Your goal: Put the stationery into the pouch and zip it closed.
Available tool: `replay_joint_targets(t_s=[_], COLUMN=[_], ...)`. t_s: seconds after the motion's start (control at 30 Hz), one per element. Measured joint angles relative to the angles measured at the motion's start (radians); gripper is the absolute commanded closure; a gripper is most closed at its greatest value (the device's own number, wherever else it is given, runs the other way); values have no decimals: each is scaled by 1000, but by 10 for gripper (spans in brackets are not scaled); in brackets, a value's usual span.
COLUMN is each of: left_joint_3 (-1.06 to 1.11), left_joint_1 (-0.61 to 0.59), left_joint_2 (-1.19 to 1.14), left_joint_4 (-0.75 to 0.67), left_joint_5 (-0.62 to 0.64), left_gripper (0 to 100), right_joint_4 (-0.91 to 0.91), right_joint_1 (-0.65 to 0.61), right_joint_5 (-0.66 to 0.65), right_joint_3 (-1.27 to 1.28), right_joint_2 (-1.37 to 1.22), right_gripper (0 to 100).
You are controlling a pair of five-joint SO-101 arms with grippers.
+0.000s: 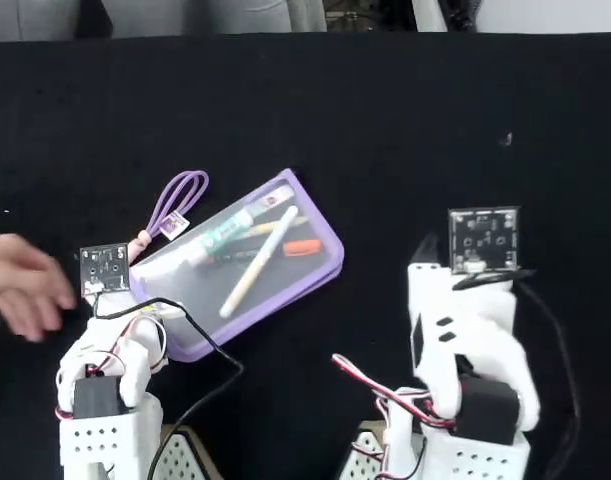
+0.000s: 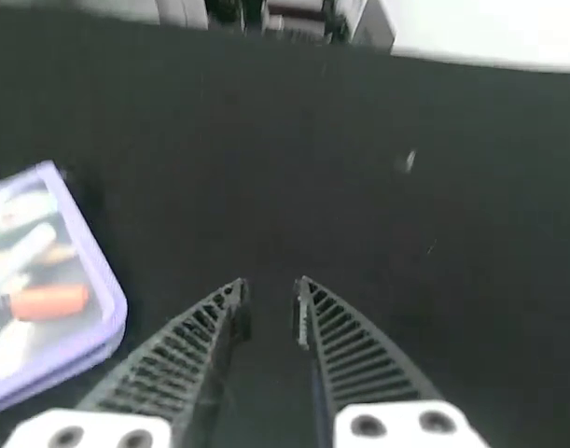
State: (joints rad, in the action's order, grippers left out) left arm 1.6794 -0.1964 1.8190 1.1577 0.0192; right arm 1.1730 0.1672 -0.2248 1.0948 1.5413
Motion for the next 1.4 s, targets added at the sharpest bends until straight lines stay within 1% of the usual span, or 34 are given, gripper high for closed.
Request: replay_joint_targets(t_s=[0.3, 0.73, 0.87, 1.4], left_joint_3=[0, 0, 0, 0], left_joint_1=[0, 0, 0, 0], left_joint_2=[0, 0, 0, 0], left_joint_4=[0, 0, 0, 0], left_joint_5=[0, 0, 0, 0], left_gripper=[970, 970, 970, 970], right_joint_4=[-21, -64, -61, 66], right_joint_1=[0, 6, 6, 6], right_joint_5=[0, 0, 0, -2], right_joint_3=[308, 583, 591, 591], right_joint_2=[262, 267, 267, 267], right_gripper=[913, 913, 913, 916])
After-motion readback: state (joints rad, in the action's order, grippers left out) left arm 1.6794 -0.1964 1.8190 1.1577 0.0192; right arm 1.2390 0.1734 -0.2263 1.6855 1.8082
